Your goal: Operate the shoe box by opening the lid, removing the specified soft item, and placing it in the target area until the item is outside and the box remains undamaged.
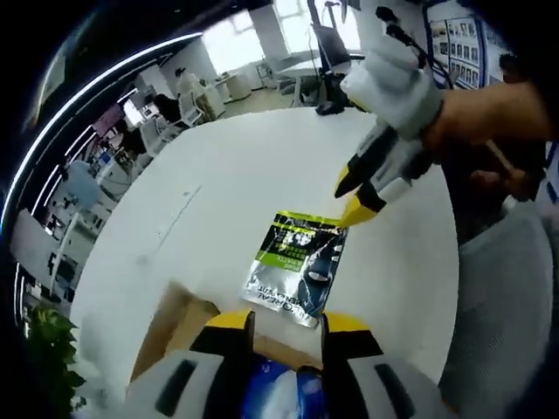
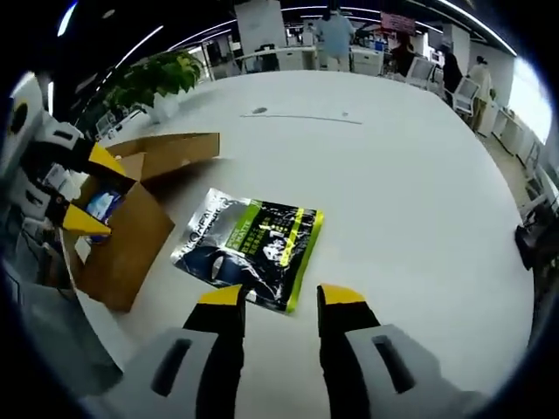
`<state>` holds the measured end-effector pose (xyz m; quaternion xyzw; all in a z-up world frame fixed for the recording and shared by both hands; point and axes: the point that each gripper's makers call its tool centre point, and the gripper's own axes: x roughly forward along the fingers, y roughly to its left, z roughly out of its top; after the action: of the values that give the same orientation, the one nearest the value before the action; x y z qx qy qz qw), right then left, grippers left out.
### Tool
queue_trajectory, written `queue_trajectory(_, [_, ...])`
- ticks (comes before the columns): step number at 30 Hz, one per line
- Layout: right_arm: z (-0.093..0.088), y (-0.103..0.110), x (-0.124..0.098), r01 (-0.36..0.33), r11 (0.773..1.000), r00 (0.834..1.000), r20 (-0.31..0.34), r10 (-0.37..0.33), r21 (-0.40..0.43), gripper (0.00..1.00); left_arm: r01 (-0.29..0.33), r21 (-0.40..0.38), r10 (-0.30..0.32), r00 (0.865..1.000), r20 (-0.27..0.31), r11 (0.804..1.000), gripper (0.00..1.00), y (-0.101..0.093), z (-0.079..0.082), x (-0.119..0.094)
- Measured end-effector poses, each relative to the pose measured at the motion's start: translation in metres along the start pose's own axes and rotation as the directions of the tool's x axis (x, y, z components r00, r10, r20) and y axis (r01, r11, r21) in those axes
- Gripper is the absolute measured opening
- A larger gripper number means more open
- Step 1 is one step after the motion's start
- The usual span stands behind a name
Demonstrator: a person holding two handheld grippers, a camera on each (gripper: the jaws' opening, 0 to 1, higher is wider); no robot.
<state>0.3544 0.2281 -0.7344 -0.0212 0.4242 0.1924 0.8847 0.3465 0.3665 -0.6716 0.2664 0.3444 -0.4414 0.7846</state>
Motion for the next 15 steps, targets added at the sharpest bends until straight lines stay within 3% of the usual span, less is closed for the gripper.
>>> queue_trajectory(2, [0.004, 0.005, -0.007, -0.007, 1.000, 1.000, 0.012, 0.007, -0.001, 0.32, 0.002, -0.063, 0.000, 1.000, 0.026, 0.998, 0.33, 0.002, -0.001, -0.008])
queue_trajectory(15, [0.023, 0.042, -0.040, -0.053, 0.997, 0.997, 0.059, 0.057, -0.054, 0.40, -0.014, -0.231, 0.036, 0.995, 0.090, 0.973, 0.39, 0.019, -0.031, -0.052])
